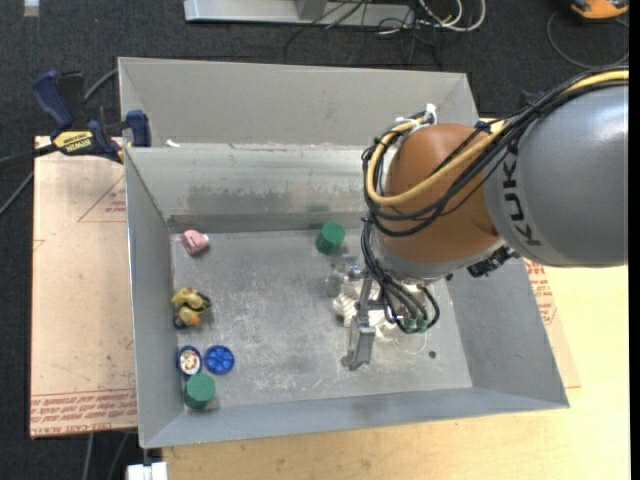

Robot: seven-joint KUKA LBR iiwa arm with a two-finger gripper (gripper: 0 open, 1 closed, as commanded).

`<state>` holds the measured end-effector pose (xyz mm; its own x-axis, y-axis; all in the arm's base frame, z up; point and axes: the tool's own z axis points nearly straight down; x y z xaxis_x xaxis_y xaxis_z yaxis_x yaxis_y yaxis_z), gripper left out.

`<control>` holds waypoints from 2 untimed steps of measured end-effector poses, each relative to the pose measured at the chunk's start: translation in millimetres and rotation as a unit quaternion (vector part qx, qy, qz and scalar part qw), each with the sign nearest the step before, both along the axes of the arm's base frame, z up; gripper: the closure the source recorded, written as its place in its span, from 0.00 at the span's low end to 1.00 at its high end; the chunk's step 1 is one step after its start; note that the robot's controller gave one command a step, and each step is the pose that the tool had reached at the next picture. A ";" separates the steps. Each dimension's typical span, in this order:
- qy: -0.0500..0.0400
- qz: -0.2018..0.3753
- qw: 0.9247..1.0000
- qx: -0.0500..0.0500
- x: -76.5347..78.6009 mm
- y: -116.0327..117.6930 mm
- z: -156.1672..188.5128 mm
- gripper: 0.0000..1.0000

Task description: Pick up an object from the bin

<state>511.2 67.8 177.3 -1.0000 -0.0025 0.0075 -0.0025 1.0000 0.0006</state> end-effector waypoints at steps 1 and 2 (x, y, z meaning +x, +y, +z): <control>-0.004 -0.002 1.000 0.000 1.7 -0.6 4.5 0.00; 0.000 0.017 1.000 -0.001 53.5 -70.3 -54.6 0.00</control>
Offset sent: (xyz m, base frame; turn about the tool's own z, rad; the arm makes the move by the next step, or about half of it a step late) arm 0.0536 -0.0680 -0.0531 -0.0383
